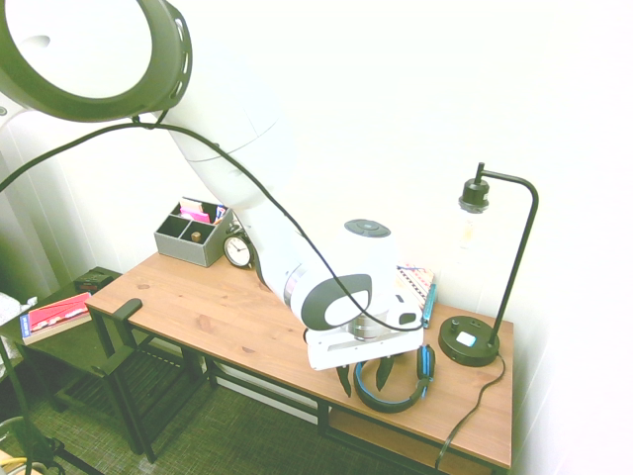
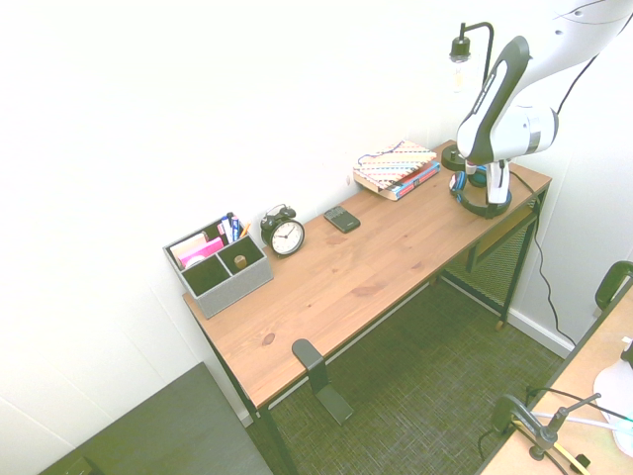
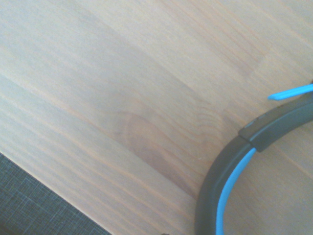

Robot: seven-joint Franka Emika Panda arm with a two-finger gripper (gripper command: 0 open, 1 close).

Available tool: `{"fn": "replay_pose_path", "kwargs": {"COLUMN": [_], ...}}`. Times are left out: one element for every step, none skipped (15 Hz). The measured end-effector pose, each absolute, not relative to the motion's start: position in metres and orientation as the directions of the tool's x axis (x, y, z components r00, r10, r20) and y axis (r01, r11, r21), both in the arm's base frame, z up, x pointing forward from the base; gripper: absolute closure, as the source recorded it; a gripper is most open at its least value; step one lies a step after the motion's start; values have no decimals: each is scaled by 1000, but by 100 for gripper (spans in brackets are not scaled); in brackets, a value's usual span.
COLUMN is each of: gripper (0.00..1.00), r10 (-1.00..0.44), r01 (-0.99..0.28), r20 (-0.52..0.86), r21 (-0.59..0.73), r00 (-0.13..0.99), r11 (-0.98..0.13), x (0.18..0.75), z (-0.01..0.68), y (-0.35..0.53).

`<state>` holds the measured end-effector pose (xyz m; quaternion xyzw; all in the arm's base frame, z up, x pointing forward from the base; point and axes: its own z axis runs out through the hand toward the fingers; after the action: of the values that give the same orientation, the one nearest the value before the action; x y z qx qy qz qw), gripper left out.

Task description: Hang the headphone

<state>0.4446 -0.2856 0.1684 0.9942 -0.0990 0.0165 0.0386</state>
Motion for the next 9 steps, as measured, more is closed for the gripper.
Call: {"fn": "replay_pose_path", "kwargs": {"gripper": [100, 100, 100, 100, 100, 100, 100, 100, 100], "r10": [-200, -204, -209, -212, -214, -217, -225, -246, -277], "r01": [-202, -207, -211, -214, -216, -219, -227, -248, -279], "r20": [40, 40, 39, 37, 35, 31, 31, 35, 37], "r21": [74, 74, 74, 74, 73, 73, 73, 72, 71], "r00": [979, 978, 977, 977, 976, 976, 974, 969, 960], "r11": [-977, -976, -975, -974, -974, -973, -971, -966, -958], "x": [444, 444, 443, 442, 441, 439, 438, 439, 440], "z": [168, 168, 168, 167, 166, 165, 165, 166, 167], "y": [-287, -287, -288, -288, -289, -289, -289, -289, -288]}}
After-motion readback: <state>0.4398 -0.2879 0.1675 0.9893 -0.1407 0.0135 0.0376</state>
